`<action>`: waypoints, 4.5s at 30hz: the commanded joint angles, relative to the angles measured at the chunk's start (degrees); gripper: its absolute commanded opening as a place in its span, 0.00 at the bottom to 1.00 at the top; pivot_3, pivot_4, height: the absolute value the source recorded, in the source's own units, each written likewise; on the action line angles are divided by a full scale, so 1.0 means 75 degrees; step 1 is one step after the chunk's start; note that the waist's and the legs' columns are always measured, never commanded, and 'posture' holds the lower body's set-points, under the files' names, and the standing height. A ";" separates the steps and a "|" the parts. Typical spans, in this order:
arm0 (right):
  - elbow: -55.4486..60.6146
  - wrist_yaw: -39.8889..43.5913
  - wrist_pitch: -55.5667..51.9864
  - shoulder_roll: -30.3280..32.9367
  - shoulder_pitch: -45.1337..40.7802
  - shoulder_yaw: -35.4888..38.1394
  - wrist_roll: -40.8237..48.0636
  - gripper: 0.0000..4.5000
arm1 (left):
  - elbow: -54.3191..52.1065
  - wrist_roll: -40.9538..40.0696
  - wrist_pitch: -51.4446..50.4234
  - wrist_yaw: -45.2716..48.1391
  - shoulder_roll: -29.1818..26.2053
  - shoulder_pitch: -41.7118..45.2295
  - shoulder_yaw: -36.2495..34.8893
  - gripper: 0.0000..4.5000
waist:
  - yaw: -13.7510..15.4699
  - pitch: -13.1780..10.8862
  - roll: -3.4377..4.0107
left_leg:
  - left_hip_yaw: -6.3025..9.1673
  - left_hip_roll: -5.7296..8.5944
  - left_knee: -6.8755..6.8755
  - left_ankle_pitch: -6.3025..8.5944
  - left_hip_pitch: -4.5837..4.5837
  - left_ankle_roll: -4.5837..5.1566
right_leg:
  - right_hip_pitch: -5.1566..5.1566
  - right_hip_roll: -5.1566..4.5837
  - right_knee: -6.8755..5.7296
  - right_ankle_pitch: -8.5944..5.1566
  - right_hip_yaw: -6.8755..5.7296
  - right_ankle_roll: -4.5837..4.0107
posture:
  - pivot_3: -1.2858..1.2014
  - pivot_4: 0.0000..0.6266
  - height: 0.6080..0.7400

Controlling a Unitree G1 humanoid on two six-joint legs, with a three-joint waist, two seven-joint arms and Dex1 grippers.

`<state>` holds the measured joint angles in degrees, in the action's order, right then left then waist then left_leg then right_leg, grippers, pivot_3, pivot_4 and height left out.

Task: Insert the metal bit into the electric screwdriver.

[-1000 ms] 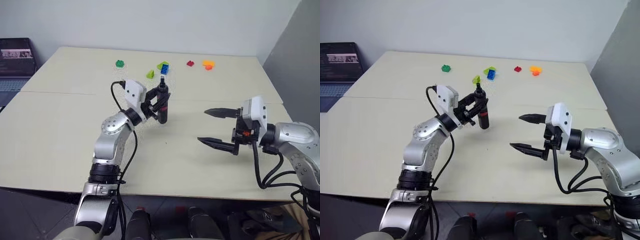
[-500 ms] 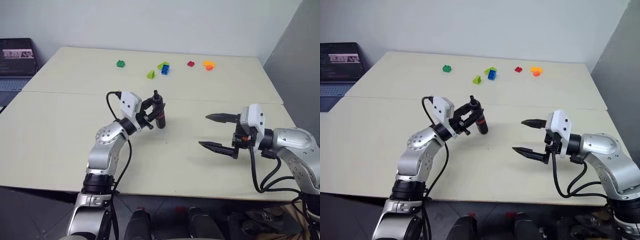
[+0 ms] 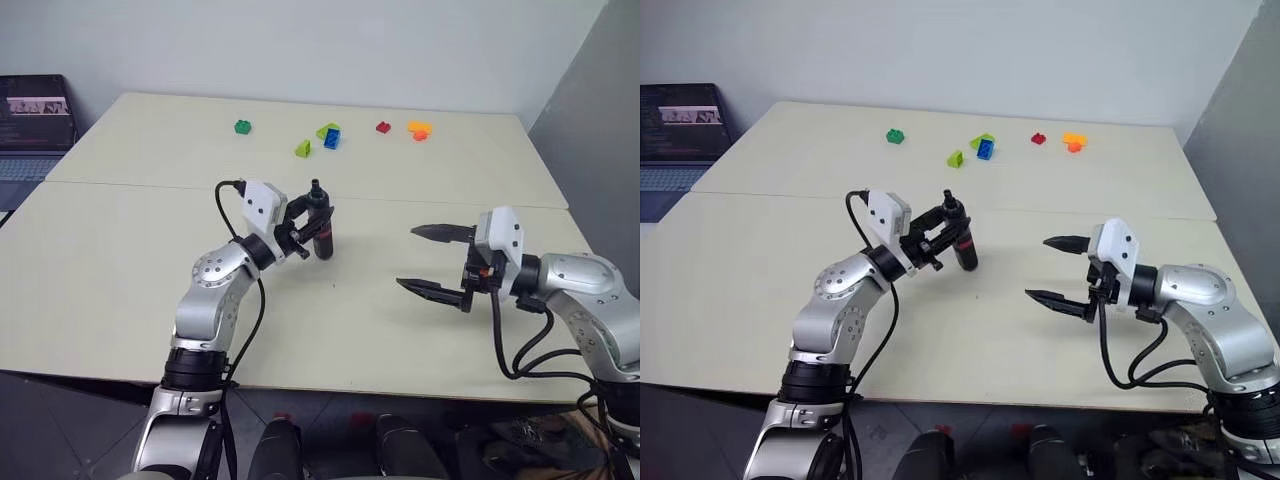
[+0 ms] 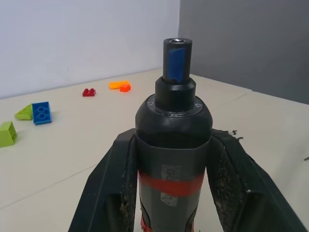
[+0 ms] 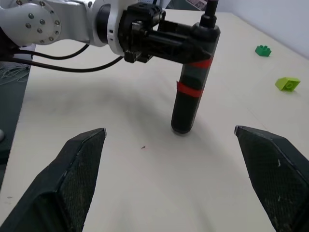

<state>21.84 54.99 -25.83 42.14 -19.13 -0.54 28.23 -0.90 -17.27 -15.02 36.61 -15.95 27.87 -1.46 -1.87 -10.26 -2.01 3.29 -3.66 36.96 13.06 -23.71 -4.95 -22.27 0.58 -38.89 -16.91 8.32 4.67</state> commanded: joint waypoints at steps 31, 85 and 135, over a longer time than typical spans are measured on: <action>-0.2696 0.1798 0.0969 0.2621 -0.1243 -0.1310 -0.2759 1.00 | -0.1025 0.0129 0.0846 -0.0008 0.0453 -0.0605 0.0864 0.37 | -0.0001 -0.0009 0.0013 | -0.0019 0.0005 0.0000 0.0000 -0.0002 0.0000 | -0.0003 -0.0008 0.0018 0.0000 0.0013 0.0010 | 0.52 0.24 1.00; -0.8855 0.3219 0.2341 0.0882 -0.4547 -0.3144 -0.6209 0.00 | -0.1210 0.0135 0.0882 -0.0463 0.0443 -0.0556 0.0774 0.37 | -0.0301 -0.0032 0.0044 | -0.0050 0.0013 0.0004 -0.0001 0.0113 0.0001 | 0.0113 -0.0017 0.0039 0.0010 0.0051 0.0048 | 0.52 0.24 1.00; -0.3280 -0.0142 -0.0579 -0.3026 -0.4218 0.0784 0.0452 0.00 | -0.1195 0.0251 0.0443 -0.0896 0.0743 -0.0458 0.0915 0.37 | -0.0347 -0.0061 0.0085 | -0.0011 0.0011 -0.0022 0.0000 -0.0014 0.0001 | -0.0012 -0.0014 0.0020 0.0026 0.0006 0.0016 | 0.52 0.24 1.00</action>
<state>-3.80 52.43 -29.68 18.22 -50.22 4.37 29.61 -5.25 -13.14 -11.16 27.21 -9.65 23.92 4.81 -4.47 -10.72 -1.37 3.21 -3.57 36.79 13.06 -23.81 -4.94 -22.36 0.48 -38.73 -16.72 8.37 4.79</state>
